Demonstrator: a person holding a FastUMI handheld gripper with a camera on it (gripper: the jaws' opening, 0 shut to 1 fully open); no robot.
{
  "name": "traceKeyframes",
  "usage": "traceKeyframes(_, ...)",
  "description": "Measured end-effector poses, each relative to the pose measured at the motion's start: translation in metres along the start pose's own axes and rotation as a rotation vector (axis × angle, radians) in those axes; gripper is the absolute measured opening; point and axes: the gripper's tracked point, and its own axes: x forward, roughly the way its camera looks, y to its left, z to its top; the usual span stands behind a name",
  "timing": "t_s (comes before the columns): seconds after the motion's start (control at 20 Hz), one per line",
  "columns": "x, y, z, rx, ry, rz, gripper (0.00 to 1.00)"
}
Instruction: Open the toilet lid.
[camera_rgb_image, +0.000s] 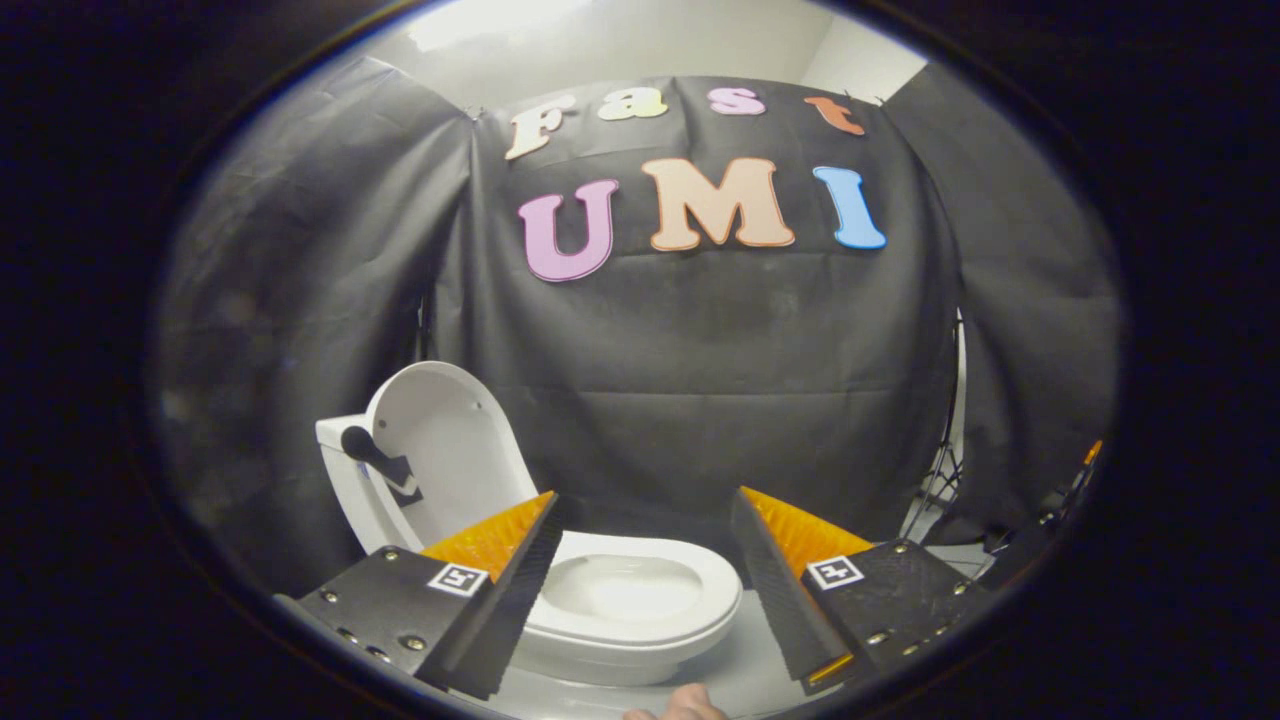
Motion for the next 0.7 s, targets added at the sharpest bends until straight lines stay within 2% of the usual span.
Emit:
traceKeyframes(0.2,0.009,-0.011,-0.004,0.034,0.005,-0.043,1.00)
traceKeyframes(0.7,-0.001,-0.006,0.005,0.016,-0.006,-0.016,1.00)
